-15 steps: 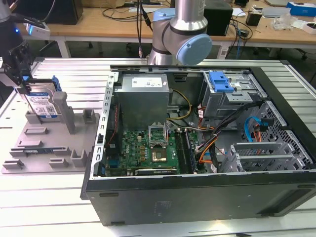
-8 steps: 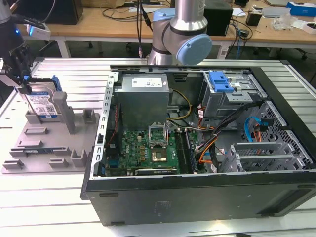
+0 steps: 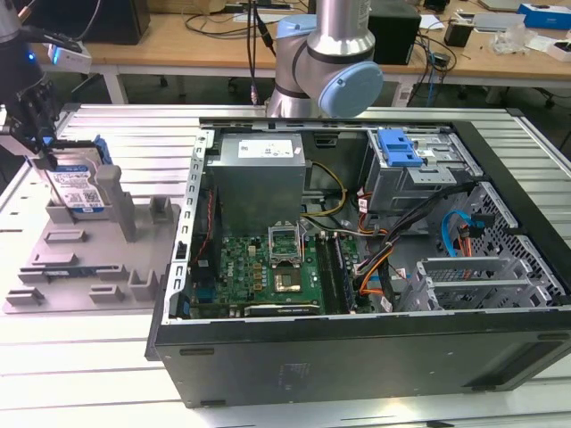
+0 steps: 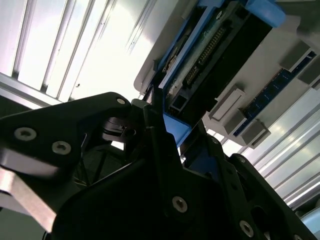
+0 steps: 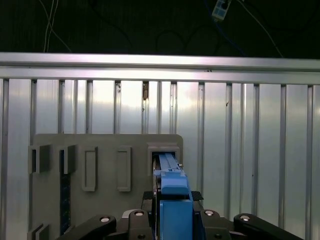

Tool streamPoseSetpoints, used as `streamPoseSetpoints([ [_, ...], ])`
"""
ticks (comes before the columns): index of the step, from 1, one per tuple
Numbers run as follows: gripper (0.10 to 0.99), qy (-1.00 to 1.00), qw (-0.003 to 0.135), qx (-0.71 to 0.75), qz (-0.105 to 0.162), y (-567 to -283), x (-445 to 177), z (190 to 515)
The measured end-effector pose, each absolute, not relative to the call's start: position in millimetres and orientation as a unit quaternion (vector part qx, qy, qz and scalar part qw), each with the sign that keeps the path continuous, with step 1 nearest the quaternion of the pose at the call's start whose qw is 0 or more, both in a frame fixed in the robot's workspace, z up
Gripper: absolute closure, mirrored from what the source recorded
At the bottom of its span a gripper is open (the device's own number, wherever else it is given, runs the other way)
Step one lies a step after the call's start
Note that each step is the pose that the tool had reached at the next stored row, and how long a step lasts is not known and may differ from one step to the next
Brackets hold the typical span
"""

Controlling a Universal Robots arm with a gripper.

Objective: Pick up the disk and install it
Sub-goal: 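Pick up the disk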

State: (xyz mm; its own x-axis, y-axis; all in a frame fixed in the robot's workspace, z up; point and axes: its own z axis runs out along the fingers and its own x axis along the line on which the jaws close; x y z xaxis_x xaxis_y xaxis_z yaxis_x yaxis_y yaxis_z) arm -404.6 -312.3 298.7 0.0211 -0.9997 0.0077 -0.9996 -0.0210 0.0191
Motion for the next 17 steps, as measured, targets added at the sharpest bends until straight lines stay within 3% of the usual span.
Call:
streamPoseSetpoints([
  [12, 0.718, -0.700, 0.009, 0.714, -0.004, -312, -405, 299],
  [17, 0.718, -0.700, 0.008, 0.714, -0.005, -312, -405, 318],
])
